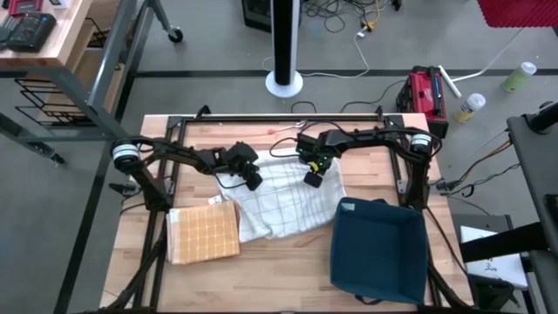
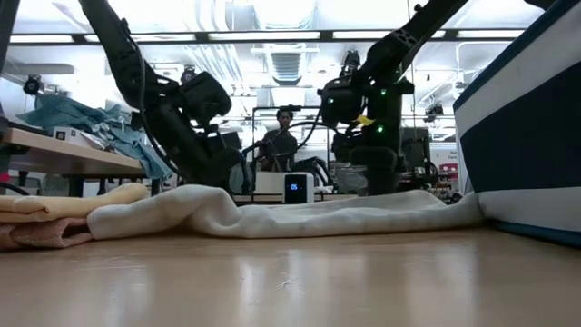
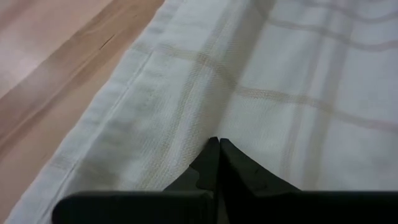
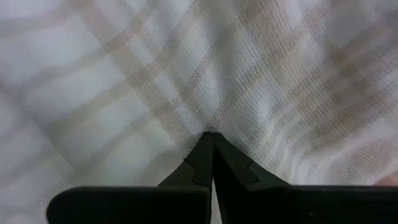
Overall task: Fold towel
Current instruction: Fold the white towel
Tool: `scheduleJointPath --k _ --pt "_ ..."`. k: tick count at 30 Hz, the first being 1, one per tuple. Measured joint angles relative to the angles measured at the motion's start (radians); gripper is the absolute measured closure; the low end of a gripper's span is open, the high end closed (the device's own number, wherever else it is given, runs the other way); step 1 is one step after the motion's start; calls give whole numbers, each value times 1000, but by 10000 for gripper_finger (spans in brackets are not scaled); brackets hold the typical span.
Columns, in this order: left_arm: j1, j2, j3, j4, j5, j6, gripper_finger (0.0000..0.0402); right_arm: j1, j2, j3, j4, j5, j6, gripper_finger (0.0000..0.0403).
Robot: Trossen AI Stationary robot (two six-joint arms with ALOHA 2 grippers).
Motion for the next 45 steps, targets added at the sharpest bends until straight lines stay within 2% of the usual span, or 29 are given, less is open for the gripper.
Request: scheduleJointPath --k 5,11,17,23,34,42,45 --pt "1 -52 -3 -42 12 4 396 -3 -72 -15 -23 9 3 403" --pt "2 -125 42 5 23 27 400 -8 -154 -8 158 8 13 403" --pt "10 -100 79 112 23 23 401 -10 -118 -6 410 5 80 403" --pt "11 18 94 167 -35 -27 401 -8 -38 -6 619 6 150 403" --pt "12 205 176 180 -41 -48 401 -7 64 -5 677 29 190 403" --pt "12 226 212 164 -31 -34 401 -22 116 -3 683 74 196 403" --pt "13 202 214 88 -29 -21 399 -32 112 -3 645 99 191 403"
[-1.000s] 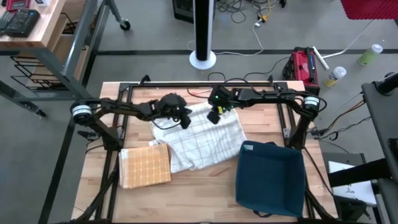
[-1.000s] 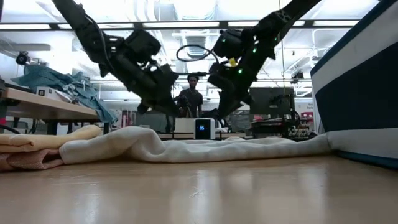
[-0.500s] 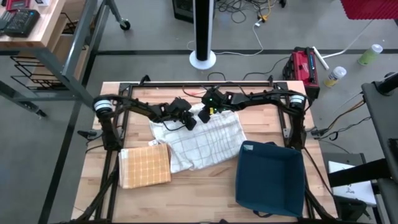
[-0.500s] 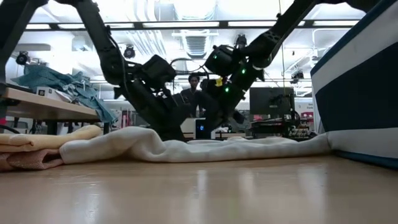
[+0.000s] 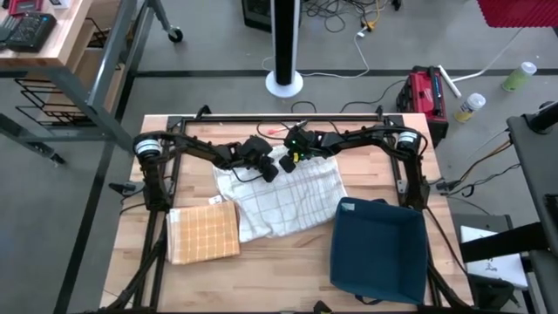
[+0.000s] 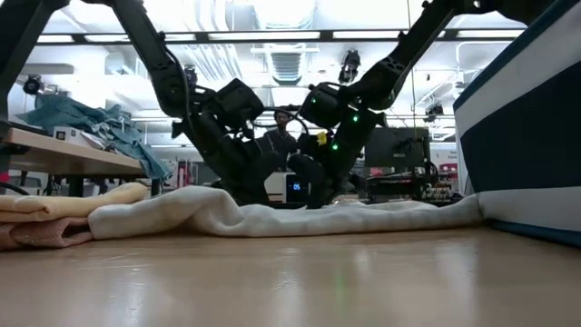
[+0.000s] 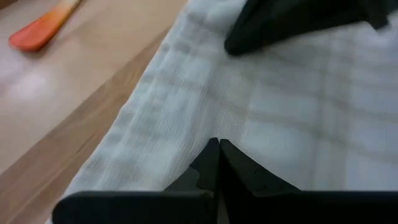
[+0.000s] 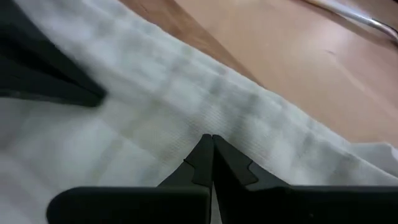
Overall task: Fold towel
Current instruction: Fold the white towel
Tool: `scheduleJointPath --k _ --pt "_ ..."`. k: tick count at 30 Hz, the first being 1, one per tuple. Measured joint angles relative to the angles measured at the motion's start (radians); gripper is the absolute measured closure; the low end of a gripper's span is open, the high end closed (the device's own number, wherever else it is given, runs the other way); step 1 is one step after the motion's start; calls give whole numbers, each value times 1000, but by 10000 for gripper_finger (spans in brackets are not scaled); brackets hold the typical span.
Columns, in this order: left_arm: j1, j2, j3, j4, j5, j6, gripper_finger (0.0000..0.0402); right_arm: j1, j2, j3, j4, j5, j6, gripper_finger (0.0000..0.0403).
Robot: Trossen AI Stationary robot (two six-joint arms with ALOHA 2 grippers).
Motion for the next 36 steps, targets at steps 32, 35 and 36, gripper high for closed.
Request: scheduleJointPath --k 32,35,36 --pt "5 -213 -83 -504 -59 74 400 -49 -9 2 -178 67 -14 403" --pt "6 -246 -107 -513 -59 72 399 -49 -9 2 -194 67 -14 403" --pt "6 -259 -116 -518 -59 68 397 -49 -9 2 -197 68 -14 403"
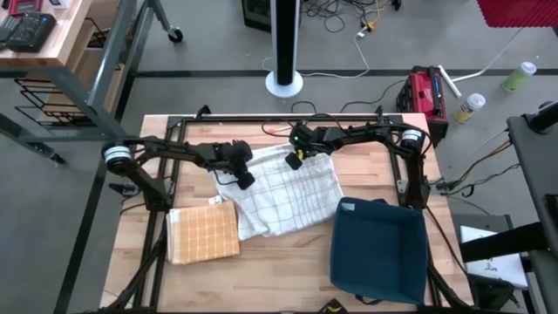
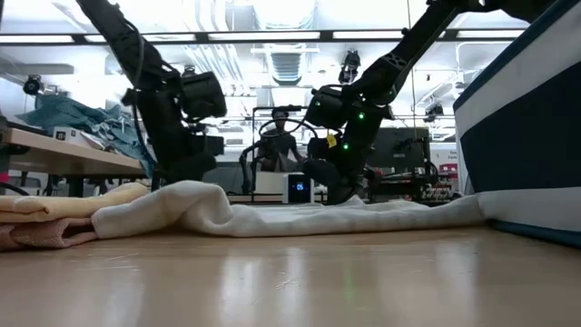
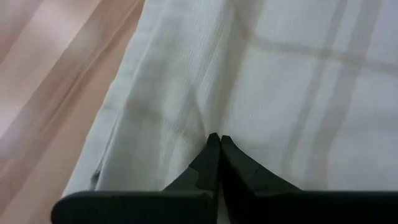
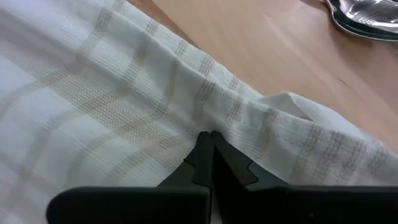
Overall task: Fold towel
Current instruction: Fold the white towel
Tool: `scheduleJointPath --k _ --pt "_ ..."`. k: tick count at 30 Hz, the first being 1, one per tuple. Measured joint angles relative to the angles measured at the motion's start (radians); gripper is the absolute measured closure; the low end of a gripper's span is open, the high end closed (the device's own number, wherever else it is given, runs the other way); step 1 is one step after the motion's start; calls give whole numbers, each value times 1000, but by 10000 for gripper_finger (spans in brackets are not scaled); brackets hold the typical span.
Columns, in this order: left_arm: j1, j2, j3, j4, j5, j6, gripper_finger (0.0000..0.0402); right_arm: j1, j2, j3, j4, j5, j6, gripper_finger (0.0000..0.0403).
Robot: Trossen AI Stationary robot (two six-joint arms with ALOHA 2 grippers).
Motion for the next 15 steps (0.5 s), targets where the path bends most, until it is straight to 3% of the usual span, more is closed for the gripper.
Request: scheduleJointPath --k 8,15 --pt "2 -138 -51 -253 -18 -83 400 -3 -2 -4 -53 49 -2 403" --pt "12 -229 -154 -220 -129 -135 401 -3 -23 -4 -83 103 -12 403"
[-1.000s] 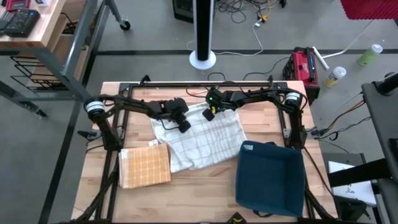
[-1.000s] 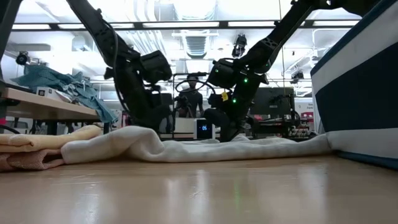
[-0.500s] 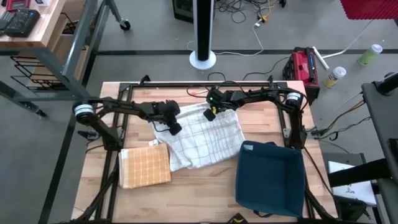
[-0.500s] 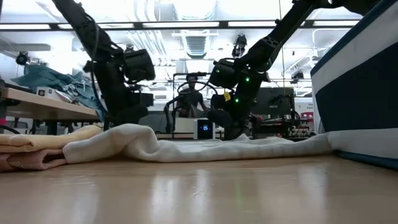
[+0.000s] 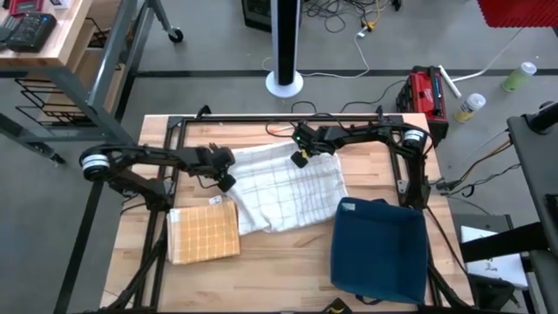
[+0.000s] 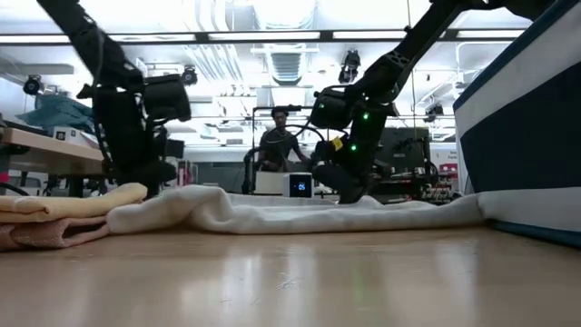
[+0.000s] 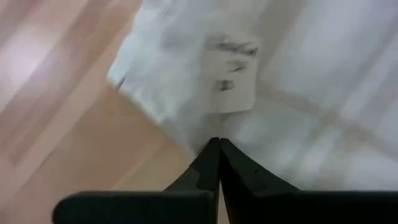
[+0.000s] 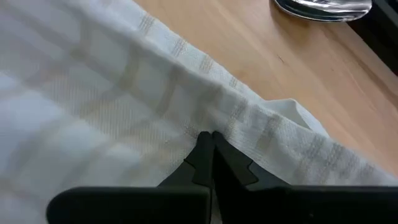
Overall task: Fold towel
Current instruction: Fold the white towel
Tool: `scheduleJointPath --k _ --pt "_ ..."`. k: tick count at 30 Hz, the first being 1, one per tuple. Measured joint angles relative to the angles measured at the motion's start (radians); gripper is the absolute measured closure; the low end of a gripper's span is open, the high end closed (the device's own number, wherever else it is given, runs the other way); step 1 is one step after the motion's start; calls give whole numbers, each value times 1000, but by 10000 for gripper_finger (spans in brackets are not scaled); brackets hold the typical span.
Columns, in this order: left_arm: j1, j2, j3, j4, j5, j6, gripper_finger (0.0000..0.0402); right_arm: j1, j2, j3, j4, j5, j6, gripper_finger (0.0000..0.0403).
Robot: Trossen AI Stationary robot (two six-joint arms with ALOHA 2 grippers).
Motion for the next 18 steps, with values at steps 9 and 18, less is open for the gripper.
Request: scheduleJointPath --k 9,18 --pt "9 -46 -132 155 -129 -29 400 0 -80 -6 -44 9 -15 403" --pt "10 -186 -56 127 -60 -1 401 3 -129 -3 -87 -13 -30 403"
